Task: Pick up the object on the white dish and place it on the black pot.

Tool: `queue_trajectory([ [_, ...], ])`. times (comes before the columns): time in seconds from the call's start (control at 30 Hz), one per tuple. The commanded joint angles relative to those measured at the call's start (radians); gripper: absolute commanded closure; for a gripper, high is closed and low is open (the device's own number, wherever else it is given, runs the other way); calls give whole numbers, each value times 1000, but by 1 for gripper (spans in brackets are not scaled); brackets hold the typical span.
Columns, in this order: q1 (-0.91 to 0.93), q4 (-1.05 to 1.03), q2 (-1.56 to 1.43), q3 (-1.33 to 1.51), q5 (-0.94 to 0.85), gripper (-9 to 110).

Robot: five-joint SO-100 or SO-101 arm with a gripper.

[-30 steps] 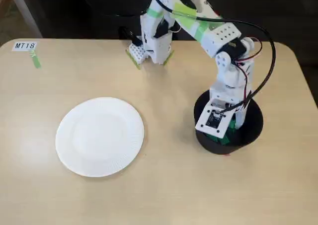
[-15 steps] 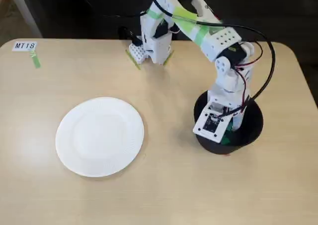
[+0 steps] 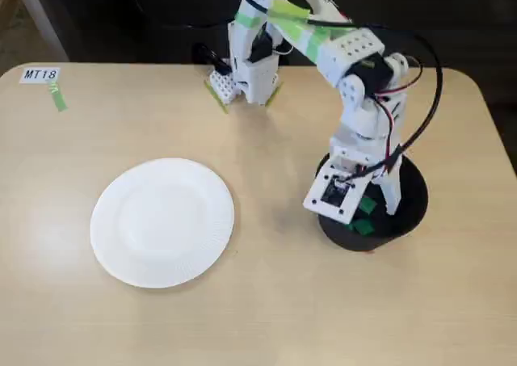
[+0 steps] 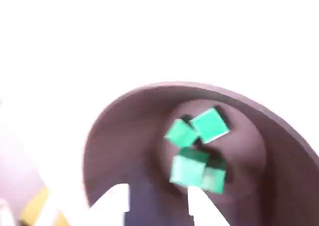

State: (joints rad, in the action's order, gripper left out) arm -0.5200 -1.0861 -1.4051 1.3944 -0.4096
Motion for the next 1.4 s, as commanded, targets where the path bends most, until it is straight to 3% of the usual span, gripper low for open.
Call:
queue_trajectory([
  [0.0,37,-63,-143,-115,18,95],
  [0.07,49,-75,-210,-129,46,101],
  [0.37,192,-91,-580,-48,199,101],
  [0.53,390,137,-1025,373,359,102],
  [0.63,491,144,-1209,558,397,102],
  [1.0,512,123,-1902,1256,408,102],
  [1.37,492,115,-1925,1516,273,102],
])
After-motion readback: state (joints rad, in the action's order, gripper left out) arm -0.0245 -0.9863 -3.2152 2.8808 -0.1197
